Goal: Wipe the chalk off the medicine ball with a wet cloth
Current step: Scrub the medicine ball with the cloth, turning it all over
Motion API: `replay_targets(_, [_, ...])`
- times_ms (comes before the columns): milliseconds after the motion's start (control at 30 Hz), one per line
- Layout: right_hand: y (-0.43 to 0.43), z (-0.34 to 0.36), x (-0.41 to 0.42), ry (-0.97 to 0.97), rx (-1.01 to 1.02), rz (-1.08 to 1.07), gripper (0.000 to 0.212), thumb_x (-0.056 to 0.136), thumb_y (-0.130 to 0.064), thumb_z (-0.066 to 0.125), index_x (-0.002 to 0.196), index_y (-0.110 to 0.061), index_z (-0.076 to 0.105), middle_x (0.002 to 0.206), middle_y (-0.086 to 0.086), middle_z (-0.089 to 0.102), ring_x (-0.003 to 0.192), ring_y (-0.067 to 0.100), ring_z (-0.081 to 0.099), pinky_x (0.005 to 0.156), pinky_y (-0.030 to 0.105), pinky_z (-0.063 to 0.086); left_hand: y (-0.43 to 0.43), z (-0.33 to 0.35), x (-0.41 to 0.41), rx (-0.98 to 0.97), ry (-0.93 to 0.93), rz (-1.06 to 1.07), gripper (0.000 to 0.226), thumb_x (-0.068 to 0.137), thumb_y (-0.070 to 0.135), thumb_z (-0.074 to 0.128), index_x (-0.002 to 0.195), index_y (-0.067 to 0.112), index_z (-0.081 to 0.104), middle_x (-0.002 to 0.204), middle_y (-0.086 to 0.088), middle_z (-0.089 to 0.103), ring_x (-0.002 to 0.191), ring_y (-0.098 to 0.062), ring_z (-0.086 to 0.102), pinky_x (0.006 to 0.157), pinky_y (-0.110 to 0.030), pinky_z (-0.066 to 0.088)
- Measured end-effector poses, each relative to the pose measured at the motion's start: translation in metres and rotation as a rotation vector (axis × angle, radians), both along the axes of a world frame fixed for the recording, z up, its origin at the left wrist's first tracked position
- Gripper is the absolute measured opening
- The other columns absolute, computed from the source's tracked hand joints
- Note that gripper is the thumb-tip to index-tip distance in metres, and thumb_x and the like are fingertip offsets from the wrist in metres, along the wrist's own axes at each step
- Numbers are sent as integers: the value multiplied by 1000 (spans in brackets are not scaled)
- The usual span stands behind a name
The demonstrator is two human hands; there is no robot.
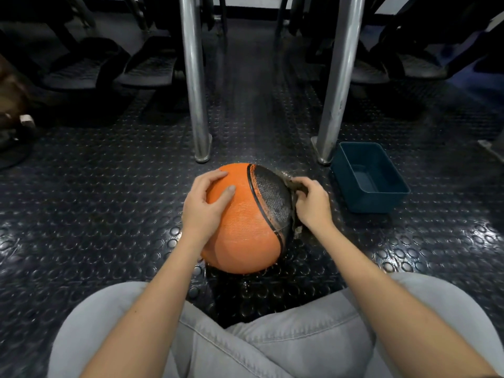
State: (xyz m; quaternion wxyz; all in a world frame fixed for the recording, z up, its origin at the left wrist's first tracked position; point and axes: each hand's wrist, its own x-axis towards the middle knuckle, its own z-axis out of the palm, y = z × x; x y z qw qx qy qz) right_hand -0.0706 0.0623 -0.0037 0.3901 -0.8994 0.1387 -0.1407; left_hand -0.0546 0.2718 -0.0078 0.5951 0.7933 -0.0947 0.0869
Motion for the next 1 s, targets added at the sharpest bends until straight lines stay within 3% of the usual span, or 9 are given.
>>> replay_targets(167, [12, 16, -20, -165, 18, 242, 36, 86, 9, 48, 105, -15, 67, 107, 1, 60, 104, 12, 54, 96, 22, 39, 6, -2, 1, -18, 9, 41, 24, 78, 44, 58, 101, 49, 53, 117, 24, 51, 105, 17, 45, 88, -13, 34])
replay_targets(267, [-1, 9, -2, -59, -4, 152, 34, 88, 6, 48, 109, -14, 66, 112, 6, 62, 109, 19, 55, 94, 23, 38, 4, -1, 0, -10, -5, 26, 26, 77, 47, 60, 103, 48, 54, 118, 24, 52, 108, 15, 46, 92, -15, 36])
replay_targets(367, [-5, 13, 3, -16, -25, 86, 34, 89, 5, 47, 109, -16, 66, 112, 7, 62, 110, 22, 55, 94, 25, 39, -6, -1, -1, 57, -43, 33, 33, 72, 61, 55, 104, 53, 53, 117, 30, 50, 112, 7, 48, 97, -25, 37])
replay_targets(500, [14, 30, -14, -151, -106, 281, 35, 89, 5, 47, 108, -17, 67, 107, 3, 60, 102, 15, 54, 92, 28, 43, -7, -2, -1, 88, -50, 32, 36, 71, 65, 52, 105, 53, 53, 116, 34, 48, 113, 9, 45, 100, -30, 37])
replay_targets(600, [-3, 22, 3, -10, -116, 166, 37, 91, 2, 45, 114, -19, 64, 115, 6, 61, 112, 23, 53, 95, 33, 41, -5, -1, -2, 76, -60, 0, 34, 71, 62, 56, 104, 53, 54, 118, 35, 48, 116, 8, 45, 104, -35, 37])
replay_targets(667, [-15, 18, 8, 74, -32, 93, 37, 90, 4, 46, 114, -18, 65, 117, 6, 63, 115, 24, 54, 94, 27, 39, -9, -1, -5, 109, -91, -3, 32, 73, 61, 57, 104, 55, 53, 118, 37, 47, 119, 2, 46, 106, -43, 37])
replay_targets(867, [17, 33, -26, -152, -82, 257, 33, 90, 4, 46, 108, -16, 66, 108, 2, 58, 101, 12, 53, 92, 23, 41, -9, -1, -6, 121, -116, -11, 31, 73, 59, 56, 104, 54, 53, 118, 33, 47, 119, -2, 47, 106, -45, 37])
replay_targets(1000, [-4, 21, -7, 8, -90, 115, 35, 92, 1, 43, 116, -18, 62, 115, 8, 55, 112, 24, 51, 93, 31, 39, -9, 0, -9, 126, -123, -39, 34, 73, 60, 56, 106, 51, 54, 118, 33, 47, 118, 0, 47, 106, -45, 36])
